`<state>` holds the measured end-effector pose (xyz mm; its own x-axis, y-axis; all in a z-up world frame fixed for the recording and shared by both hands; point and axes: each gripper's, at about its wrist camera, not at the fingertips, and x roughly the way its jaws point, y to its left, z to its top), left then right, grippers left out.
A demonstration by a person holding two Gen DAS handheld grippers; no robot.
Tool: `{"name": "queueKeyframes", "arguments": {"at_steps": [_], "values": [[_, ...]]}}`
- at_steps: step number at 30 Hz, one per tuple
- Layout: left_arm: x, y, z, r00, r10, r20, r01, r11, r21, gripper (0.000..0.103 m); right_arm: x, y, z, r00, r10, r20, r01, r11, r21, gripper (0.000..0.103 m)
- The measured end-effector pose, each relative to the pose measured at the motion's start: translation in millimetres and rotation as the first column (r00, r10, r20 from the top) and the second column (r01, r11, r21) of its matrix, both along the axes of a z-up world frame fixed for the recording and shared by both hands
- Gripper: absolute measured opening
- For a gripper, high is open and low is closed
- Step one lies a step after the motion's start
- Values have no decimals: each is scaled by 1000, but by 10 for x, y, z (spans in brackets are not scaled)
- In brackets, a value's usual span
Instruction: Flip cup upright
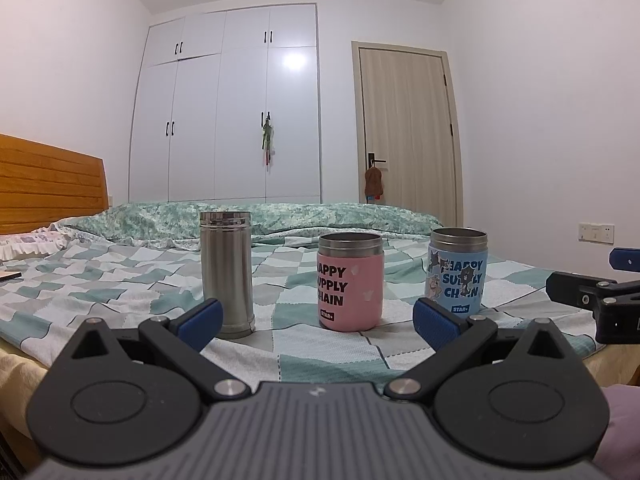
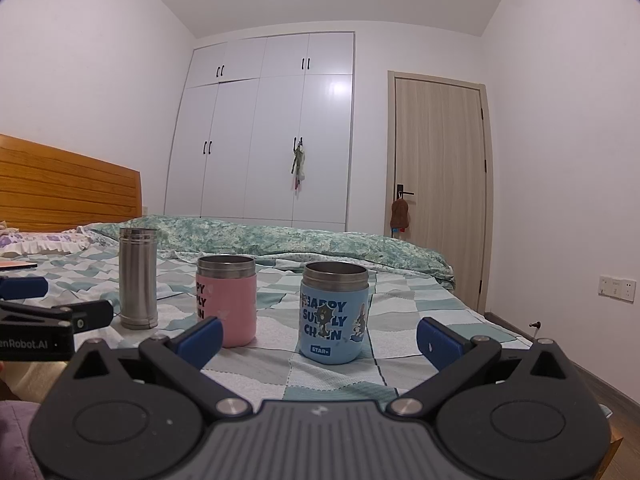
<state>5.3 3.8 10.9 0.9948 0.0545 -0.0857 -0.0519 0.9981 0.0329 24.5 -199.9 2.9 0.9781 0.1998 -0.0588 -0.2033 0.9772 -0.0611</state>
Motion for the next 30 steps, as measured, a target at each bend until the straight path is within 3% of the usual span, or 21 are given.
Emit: {"name": "queueKeyframes", "arguments": {"at_steps": [30], "values": [[-51, 2, -5, 1000, -1, 24, 1, 1000, 4, 103, -2, 17, 3, 1000, -1, 1, 1, 1000, 0, 103]]}}
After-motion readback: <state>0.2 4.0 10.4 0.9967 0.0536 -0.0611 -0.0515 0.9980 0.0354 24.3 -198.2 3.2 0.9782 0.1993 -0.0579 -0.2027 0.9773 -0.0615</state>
